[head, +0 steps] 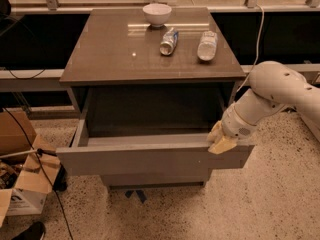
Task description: Open top drawer
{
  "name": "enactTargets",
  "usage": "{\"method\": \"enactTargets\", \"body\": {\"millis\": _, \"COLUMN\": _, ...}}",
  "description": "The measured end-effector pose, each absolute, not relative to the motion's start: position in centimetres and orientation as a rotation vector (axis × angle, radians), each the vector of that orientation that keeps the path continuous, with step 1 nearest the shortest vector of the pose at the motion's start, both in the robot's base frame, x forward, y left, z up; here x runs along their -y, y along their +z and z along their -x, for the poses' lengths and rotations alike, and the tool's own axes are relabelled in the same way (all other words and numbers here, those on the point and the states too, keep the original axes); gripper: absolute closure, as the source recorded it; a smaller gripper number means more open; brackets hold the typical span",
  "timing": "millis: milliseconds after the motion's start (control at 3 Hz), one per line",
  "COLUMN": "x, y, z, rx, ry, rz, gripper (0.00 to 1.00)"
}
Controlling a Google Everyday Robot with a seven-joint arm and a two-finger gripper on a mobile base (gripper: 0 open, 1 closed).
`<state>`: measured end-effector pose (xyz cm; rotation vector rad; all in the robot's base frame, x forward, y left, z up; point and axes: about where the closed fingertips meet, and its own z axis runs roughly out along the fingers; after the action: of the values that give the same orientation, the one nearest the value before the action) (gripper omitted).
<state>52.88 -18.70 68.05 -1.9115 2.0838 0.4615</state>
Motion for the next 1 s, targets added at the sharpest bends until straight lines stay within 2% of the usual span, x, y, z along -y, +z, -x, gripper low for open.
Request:
{"method": "enactTargets", "body": {"millis": 333, "x": 19.54, "y": 67.69, "z": -50.82, "rx": -2.156, "ry": 0.468, "rz": 1.875, "gripper": 1.0}}
{"method": "enactTargets", "body": {"millis": 667, "x": 19.4, "y": 67.69, "z": -50.84, "rx": -2.156, "ry": 0.468, "rz": 1.875, "gripper": 0.83}}
{"method": "enactTargets", "body": {"millis": 1000, "x": 19.7, "y": 67.49, "z": -50.1, "rx": -2.18, "ry": 0.476, "rz": 1.863, "gripper": 0.6}}
